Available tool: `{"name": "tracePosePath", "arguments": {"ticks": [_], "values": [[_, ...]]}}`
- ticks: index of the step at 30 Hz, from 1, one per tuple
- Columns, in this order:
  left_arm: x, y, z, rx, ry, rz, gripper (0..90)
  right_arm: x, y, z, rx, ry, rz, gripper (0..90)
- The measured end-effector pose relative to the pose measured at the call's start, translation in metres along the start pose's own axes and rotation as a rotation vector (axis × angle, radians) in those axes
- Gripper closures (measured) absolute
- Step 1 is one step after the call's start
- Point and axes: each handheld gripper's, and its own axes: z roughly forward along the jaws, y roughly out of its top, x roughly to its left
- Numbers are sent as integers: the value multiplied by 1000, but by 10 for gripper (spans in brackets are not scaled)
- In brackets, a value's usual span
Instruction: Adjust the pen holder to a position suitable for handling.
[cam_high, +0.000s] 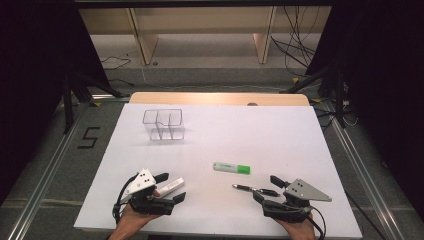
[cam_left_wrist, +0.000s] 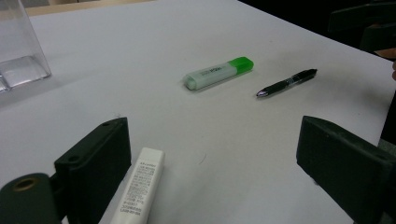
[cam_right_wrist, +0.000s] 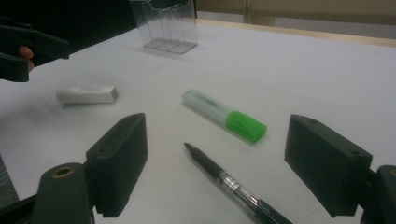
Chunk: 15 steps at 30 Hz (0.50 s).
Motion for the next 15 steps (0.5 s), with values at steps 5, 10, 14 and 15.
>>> {"name": "tracePosePath", "arguments": {"ticks": [5,10,14,15], "values": [[0,0,0,0,0,1,98,0,0,0,3,0,1,223],[0,1,0,3,-1,3,98,0,0,1,3,1,0,225],[2,3,0,1,11,-5,98,-1,0,1,1,0,2,226],[2,3,0,1,11,-5,98,-1,0,0,2,0,2,226]]}}
